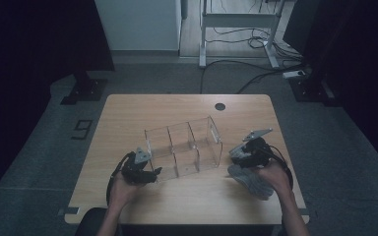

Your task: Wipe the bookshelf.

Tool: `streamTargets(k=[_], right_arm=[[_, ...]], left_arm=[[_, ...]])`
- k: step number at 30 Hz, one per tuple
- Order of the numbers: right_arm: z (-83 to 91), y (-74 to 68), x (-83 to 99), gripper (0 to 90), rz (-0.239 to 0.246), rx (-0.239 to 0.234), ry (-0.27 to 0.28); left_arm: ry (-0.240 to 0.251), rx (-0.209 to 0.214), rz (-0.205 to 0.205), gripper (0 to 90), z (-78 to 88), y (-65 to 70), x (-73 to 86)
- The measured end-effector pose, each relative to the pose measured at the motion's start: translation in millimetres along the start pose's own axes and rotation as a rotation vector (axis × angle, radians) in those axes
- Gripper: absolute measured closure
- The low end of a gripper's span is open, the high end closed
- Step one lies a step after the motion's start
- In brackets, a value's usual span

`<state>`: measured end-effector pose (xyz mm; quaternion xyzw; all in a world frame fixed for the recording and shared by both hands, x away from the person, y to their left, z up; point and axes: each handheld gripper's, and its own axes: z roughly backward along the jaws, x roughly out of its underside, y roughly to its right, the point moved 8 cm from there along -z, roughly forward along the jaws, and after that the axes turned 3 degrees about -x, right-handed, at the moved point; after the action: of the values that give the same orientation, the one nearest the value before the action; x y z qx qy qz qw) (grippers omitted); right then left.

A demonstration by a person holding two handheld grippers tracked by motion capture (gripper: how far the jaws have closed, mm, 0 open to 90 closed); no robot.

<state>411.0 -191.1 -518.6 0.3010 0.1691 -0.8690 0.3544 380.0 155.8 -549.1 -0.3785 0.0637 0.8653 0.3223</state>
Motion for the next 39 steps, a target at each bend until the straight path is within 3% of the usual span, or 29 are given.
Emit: streamTargets(k=[8, 14, 17, 25, 33, 36, 39], right_arm=[[6.4, 14.6, 25.2, 28.8, -0.053, 0.032, -0.010], [-7.1, 17.5, 35.3, 25.1, -0.083, 0.033, -0.042], [-15.6, 17.8, 40.6, 23.7, -0.098, 0.019, -0.061], [-32.3, 18.0, 55.5, 21.9, -0.078, 0.035, -0.149], [-35.2, 20.0, 65.0, 34.3, -0.068, 0.066, -0.174], [-35.5, 20.8, 67.6, 33.8, -0.101, 0.065, -0.175], [-34.7, 18.5, 69.4, 32.2, -0.079, 0.060, -0.201]], left_arm=[[-0.018, -0.035, 0.036, 40.4, 1.8, -16.8, 1.5], [-0.032, -0.060, 0.101, 44.8, -0.4, -33.3, 2.5], [-0.031, -0.060, 0.101, 49.5, -2.9, -33.6, 0.5], [-0.030, -0.083, 0.125, 68.3, -7.0, -42.5, -1.2], [-0.061, -0.076, 0.143, 74.3, -4.4, -50.5, 2.7], [-0.061, -0.088, 0.141, 76.5, -2.4, -54.1, 5.4], [-0.060, -0.087, 0.135, 78.7, -0.5, -57.2, 8.0]])
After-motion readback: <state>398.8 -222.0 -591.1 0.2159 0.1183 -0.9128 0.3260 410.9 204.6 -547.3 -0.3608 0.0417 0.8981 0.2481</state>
